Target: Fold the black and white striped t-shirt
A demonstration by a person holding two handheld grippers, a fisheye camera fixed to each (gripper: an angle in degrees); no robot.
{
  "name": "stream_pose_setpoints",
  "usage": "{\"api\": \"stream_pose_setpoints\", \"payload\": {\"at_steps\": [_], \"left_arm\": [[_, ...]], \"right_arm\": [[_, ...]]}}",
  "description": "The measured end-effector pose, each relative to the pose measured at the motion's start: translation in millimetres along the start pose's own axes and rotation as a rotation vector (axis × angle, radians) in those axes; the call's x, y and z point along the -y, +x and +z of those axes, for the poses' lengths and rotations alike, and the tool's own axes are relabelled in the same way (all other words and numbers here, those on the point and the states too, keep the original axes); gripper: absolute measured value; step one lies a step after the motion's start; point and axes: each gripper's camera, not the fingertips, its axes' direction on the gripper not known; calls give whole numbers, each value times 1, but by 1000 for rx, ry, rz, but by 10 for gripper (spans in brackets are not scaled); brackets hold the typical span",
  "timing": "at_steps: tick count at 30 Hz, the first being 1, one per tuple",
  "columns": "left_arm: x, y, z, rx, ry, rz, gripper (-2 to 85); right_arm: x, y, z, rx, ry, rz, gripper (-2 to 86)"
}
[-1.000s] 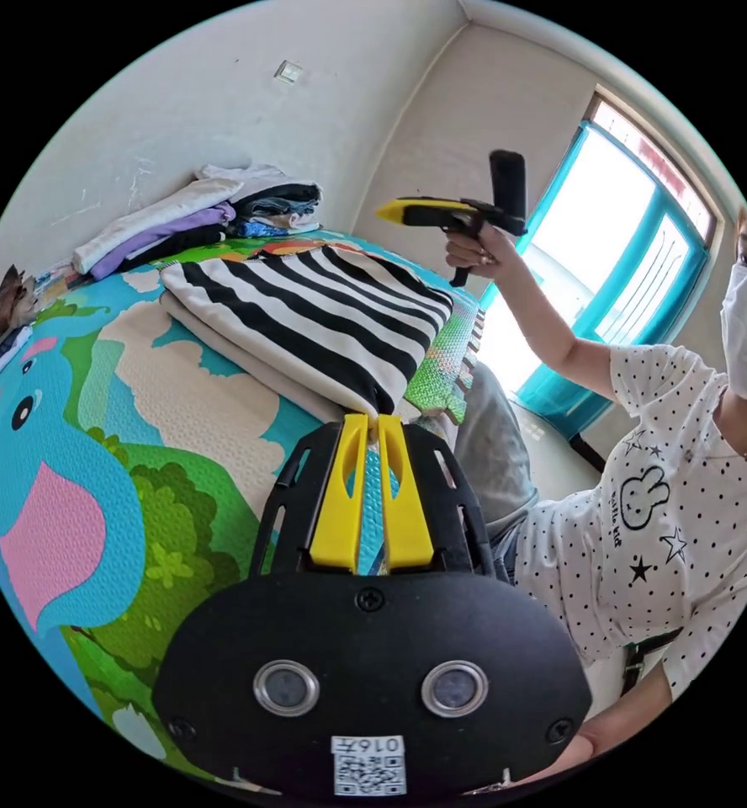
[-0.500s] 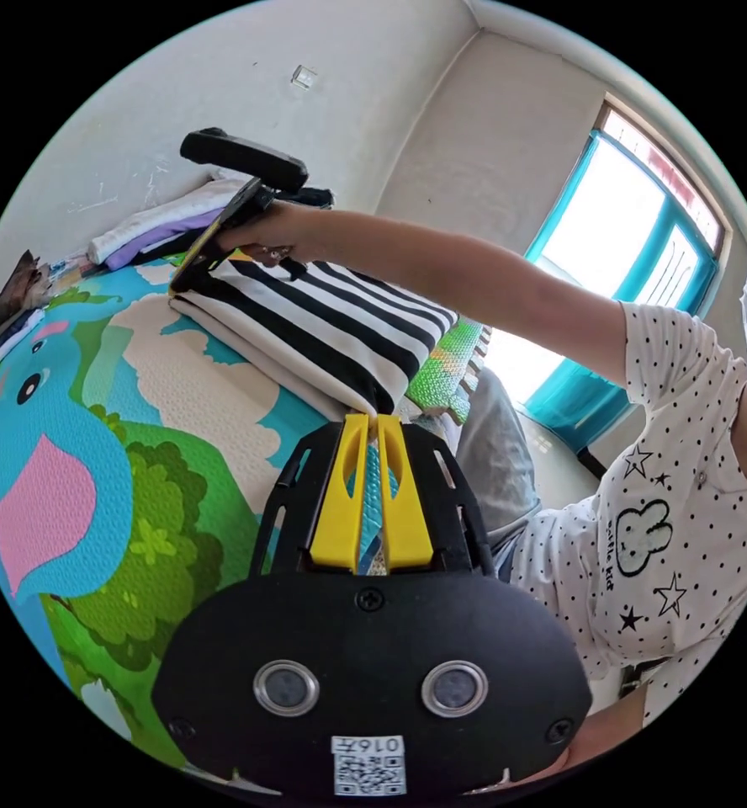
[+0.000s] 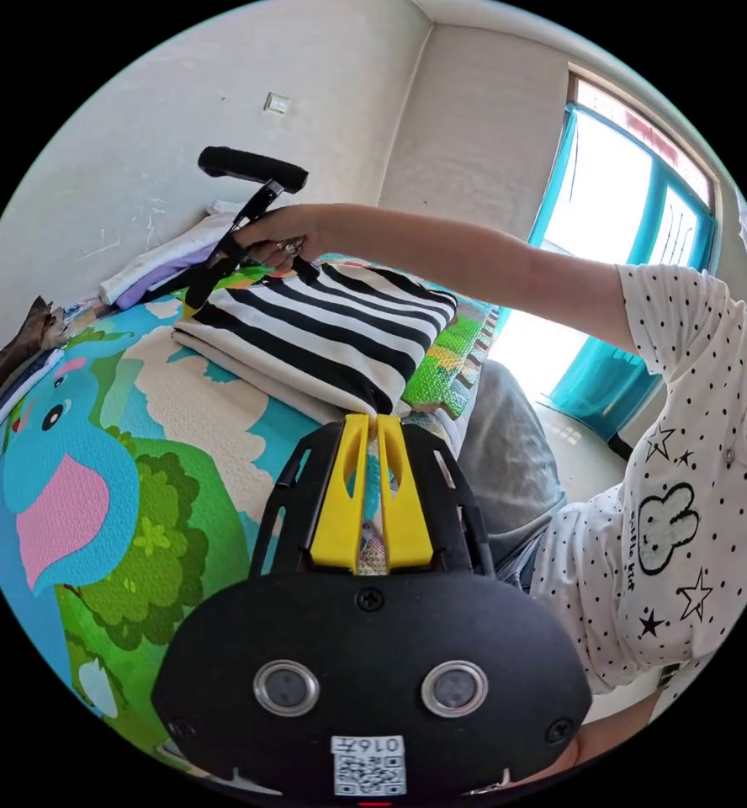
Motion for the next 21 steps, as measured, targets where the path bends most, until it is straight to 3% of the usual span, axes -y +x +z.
{"api": "stream_pose_setpoints", "payload": {"at_steps": [6, 9, 14, 18, 21], "left_arm": [[-15, 26, -14, -15, 33, -10, -9], [-22, 39, -23, -20, 64, -17, -9], [-24, 62, -37, 14, 79, -16, -8], [-20, 81, -50, 53, 79, -21, -8], [-19, 89, -58, 57, 73, -57, -8]], "right_arm": [[-19, -40, 6, -21, 67, -88, -4], [-59, -67, -40, 8, 275, -120, 0], [-203, -142, -98, -19, 484, -282, 43], [-298, -200, -92, -120, 530, -258, 180], [-355, -254, -73, -235, 609, -247, 171]]}}
